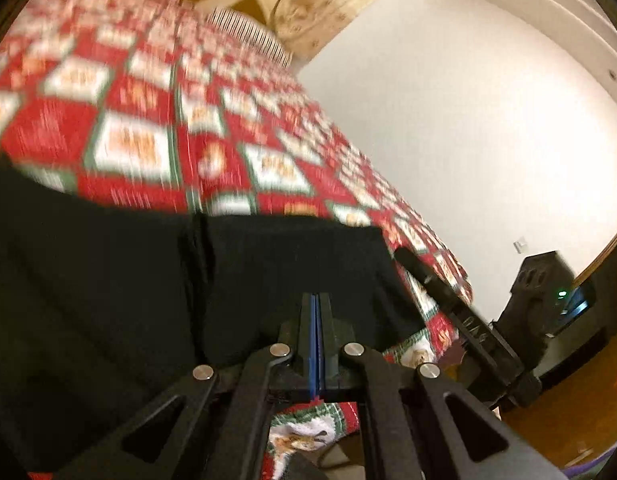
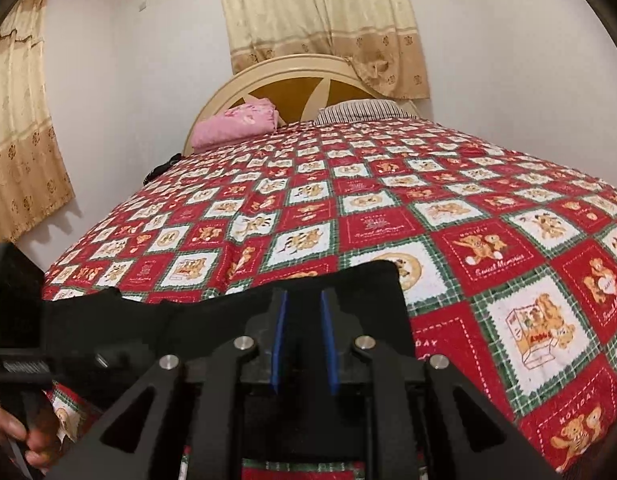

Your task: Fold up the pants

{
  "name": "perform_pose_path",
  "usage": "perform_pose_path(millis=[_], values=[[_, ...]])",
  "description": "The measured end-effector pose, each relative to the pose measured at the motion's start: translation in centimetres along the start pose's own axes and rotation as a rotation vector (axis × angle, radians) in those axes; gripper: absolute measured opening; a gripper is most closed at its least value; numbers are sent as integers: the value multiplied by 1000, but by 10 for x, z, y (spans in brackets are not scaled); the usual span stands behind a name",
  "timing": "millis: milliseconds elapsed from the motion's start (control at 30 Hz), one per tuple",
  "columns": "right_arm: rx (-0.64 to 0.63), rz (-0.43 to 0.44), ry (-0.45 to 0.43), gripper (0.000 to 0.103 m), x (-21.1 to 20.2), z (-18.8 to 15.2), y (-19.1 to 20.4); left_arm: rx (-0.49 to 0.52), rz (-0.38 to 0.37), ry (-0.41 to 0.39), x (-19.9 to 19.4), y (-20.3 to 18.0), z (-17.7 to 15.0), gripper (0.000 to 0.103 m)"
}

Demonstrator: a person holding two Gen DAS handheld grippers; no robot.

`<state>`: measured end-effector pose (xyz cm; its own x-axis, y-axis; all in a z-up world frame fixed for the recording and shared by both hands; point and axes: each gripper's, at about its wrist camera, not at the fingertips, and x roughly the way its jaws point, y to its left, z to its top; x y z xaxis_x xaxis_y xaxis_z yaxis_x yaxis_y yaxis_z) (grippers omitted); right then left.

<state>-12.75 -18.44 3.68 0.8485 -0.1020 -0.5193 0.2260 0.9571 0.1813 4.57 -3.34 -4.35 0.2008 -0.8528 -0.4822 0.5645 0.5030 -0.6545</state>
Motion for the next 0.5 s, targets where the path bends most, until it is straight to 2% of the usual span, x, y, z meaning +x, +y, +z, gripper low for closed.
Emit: perform_pose_path(millis=[67,167,200,233,267,300,333,433,500], values=[[-8,-3,6,20,-1,-2,3,20,20,-23,-11,-3,2,0],[-8,6,16,20,-1,-5,6,27,37,-15,-16,-2,-1,0],[-5,23,16,25,-2,-5,7,31,66,-12,-17,-1,-3,0],[-3,40,13,41,-4,-5,9,28,82,-7,-16,2,-3,0],[-3,61,8,51,-6,-5,12,20,90,8,-15,6,-2,0],[-4,91,5,73,-7,-5,16,5,93,26,-15,10,-3,0],[-2,113,-1,79,-8,-6,20,-7,102,27,-14,15,-2,0],[-27,190,35,77,5,-9,47,-1,179,9,-21,22,0,0],[-83,203,69,68,22,-11,73,-2,218,-20,-31,28,3,0]])
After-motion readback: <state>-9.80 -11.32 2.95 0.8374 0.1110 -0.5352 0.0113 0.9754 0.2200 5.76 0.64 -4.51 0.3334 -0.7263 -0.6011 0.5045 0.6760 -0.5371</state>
